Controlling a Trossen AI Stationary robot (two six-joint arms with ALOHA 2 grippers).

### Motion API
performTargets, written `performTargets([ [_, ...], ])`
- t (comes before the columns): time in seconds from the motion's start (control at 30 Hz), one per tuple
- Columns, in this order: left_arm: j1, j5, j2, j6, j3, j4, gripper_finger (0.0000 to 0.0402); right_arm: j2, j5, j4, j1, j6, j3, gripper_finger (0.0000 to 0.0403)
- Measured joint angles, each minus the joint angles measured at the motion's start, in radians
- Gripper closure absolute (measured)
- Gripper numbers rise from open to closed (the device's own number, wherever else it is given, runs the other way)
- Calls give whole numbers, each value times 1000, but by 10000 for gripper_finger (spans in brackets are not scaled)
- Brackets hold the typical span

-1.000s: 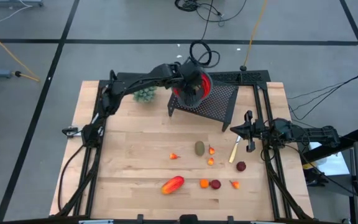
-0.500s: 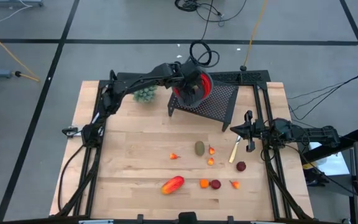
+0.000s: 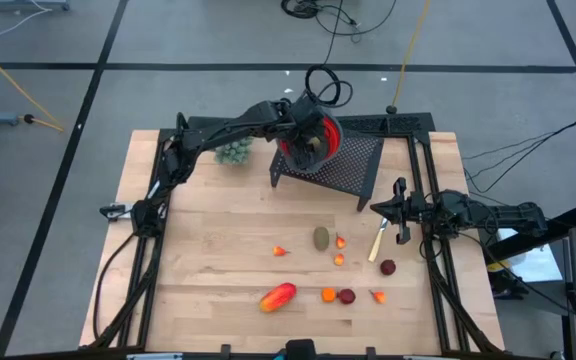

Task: Pick & Place Fruit
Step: Put the kiwi into the red strainer bowl

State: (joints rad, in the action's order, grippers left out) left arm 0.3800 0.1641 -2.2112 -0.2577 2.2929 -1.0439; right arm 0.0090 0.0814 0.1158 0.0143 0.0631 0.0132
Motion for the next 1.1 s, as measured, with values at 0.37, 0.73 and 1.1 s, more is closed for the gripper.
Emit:
performTargets([
  [0.37, -10, 75, 152, 50, 0, -7, 151, 0, 0, 0, 0, 0, 0, 403],
  [0.73, -126, 65, 335, 342, 1, -91, 201, 0, -3, 0, 0, 0, 0, 403],
  [1.1, -260, 70, 356, 495, 1, -139, 299, 0, -3, 0, 0, 0, 0, 403],
])
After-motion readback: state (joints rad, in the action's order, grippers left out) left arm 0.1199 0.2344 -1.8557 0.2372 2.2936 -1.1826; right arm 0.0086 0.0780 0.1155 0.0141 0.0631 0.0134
